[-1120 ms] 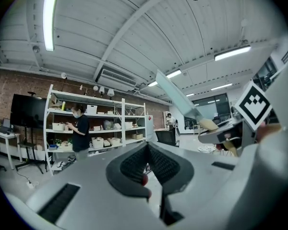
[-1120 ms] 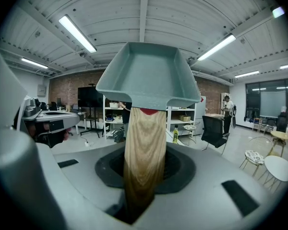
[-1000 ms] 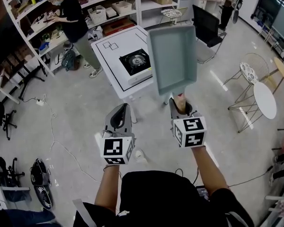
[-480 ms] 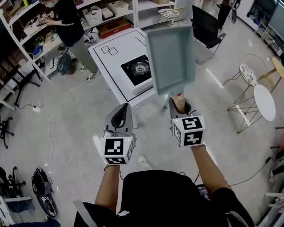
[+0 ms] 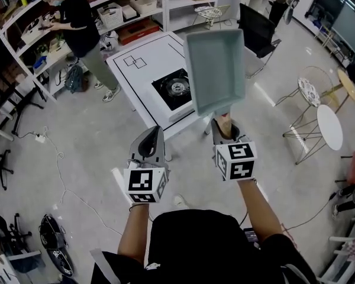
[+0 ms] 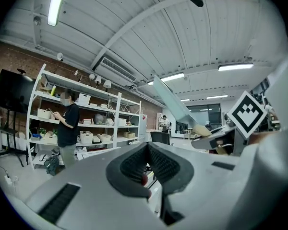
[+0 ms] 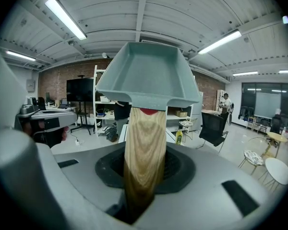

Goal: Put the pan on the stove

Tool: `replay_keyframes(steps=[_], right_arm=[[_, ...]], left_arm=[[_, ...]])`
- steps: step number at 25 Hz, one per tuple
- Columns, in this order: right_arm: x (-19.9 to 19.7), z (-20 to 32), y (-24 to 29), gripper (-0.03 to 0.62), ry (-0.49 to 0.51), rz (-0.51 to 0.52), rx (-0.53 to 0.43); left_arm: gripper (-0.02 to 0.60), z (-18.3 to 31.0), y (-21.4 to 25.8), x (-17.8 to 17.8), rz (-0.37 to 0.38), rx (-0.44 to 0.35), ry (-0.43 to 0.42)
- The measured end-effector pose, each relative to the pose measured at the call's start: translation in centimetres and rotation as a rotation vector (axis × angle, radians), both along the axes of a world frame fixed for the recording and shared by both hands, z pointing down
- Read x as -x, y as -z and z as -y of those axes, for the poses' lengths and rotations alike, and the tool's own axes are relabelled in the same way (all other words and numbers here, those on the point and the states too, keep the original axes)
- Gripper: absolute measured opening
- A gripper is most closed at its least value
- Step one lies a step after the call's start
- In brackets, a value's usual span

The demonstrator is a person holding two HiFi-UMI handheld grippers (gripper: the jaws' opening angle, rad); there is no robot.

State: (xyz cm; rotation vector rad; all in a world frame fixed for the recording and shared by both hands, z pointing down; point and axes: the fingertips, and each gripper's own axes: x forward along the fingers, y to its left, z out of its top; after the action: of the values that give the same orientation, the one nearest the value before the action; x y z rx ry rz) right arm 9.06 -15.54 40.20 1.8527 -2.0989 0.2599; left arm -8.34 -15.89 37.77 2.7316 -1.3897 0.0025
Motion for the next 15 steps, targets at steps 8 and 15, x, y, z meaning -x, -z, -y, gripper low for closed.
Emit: replay_keyframes(steps=[8,15], right_arm=[[0.7,2.4,-0.8,0.077,0.008,-0.014,0.029],[-0.1,5.3,-1.7,0.077,0.026,-0.013,0.047]], left_arm=[[0.008,2.4,-0.8,0.9,-0.02,0.035,0.004],[0.008,5.0,-1.5,0.2,-0.01,0.045,0.021]])
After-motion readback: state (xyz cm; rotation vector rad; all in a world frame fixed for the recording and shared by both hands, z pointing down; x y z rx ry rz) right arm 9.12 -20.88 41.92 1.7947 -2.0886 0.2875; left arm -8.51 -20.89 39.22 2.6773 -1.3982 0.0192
